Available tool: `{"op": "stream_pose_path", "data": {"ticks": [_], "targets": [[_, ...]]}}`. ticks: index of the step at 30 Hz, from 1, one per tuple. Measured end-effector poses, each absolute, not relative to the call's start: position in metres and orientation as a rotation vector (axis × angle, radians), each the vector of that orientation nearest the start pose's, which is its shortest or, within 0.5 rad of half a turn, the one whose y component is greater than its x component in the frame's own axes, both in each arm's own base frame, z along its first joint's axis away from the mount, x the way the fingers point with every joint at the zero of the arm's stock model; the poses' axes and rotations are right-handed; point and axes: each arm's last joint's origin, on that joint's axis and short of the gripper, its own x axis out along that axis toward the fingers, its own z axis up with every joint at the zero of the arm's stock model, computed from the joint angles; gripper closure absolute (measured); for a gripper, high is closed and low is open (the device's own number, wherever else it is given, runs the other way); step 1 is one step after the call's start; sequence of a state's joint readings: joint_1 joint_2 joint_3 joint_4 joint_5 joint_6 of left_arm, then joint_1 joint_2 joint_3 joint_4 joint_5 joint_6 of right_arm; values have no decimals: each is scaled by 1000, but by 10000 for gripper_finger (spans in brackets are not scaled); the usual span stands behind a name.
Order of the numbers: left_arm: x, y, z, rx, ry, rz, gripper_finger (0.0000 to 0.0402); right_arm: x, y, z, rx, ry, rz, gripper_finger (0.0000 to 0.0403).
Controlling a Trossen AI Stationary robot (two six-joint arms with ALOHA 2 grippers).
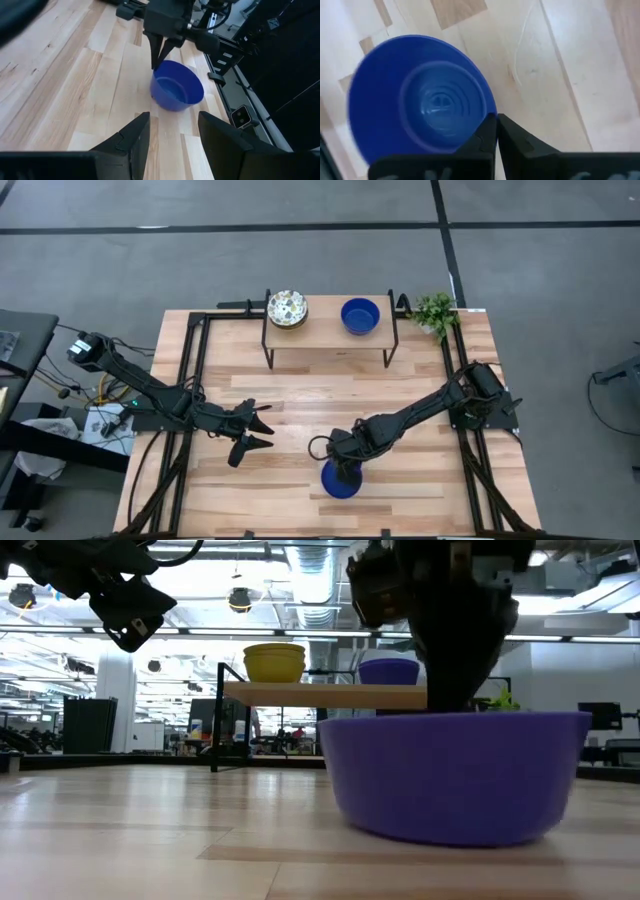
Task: Pick & Place Mini bowls
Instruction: Stack the blue bowl on top of the blue bowl on the shelf
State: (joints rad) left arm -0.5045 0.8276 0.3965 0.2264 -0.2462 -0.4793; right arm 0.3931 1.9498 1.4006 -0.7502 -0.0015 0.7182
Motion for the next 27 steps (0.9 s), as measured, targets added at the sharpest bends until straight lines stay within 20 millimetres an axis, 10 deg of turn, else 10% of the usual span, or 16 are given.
{"op": "stream_pose_path", "data": {"ticks": [8, 19, 27], "targets": [[164, -82, 231, -400, 248, -205, 236, 356, 137, 236, 373, 1249, -106, 402], [163, -82, 231, -400, 248, -206, 236, 318, 97, 367, 376, 1050, -150, 403], [163, -82, 231, -401, 248, -205, 236, 292, 53, 397, 455, 993, -342, 403]]}}
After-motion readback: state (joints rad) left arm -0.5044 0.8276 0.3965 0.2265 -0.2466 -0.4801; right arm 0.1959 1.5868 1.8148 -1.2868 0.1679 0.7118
